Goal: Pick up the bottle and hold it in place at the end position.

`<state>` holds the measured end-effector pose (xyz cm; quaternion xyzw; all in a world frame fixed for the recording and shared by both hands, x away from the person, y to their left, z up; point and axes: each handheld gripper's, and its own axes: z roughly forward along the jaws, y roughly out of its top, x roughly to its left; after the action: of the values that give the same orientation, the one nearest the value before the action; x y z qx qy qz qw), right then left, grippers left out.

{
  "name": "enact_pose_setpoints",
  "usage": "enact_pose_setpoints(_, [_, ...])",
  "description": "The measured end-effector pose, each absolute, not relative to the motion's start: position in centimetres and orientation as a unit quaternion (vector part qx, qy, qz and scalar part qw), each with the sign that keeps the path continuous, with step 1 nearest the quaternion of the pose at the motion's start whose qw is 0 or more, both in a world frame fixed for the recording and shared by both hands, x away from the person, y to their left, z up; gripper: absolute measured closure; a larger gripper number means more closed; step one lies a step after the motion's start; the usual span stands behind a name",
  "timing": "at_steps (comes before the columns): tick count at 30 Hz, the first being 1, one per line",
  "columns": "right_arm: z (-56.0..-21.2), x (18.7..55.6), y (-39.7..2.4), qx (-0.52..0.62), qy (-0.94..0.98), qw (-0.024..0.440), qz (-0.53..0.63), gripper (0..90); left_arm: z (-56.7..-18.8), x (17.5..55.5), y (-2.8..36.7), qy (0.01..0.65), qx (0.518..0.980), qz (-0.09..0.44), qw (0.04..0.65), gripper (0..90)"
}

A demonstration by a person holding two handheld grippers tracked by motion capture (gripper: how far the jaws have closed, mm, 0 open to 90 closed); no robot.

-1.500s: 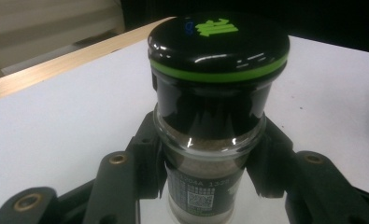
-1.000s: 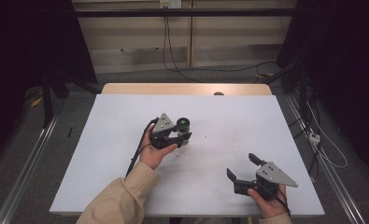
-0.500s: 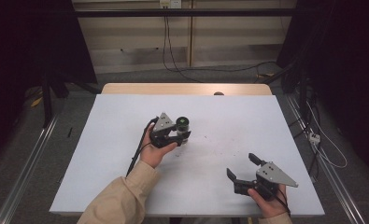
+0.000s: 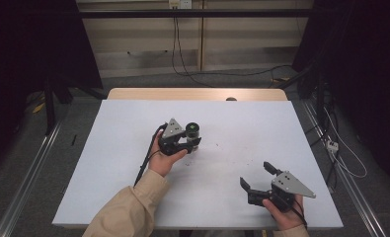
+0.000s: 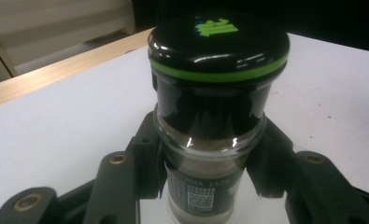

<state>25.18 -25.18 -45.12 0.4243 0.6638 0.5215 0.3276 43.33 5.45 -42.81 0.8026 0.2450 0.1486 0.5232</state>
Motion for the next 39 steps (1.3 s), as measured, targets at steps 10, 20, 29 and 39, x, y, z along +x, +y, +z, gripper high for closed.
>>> enact_pose_setpoints(10, [-45.1, 25.2, -25.1, 0.424, 0.664, 0.326, 0.522, 4.6, -43.1, 43.9, 5.4, 0.251, 0.802, 0.153, 0.52, 53.1])
enact_pose_setpoints(20, [-45.1, 25.1, -25.2, 0.424, 0.664, 0.327, 0.522, 4.6, -42.4, 44.2, 4.4, 0.237, 0.803, 0.16, 0.523, 53.0])
enact_pose_setpoints(29, [-45.1, 25.1, -25.1, 0.422, 0.664, 0.327, 0.523, 4.6, -42.6, 44.5, 4.3, 0.239, 0.803, 0.159, 0.522, 53.1])
enact_pose_setpoints(39, [-45.1, 25.1, -25.1, 0.423, 0.665, 0.325, 0.523, 4.6, -43.0, 44.9, 3.9, 0.24, 0.803, 0.162, 0.521, 53.1])
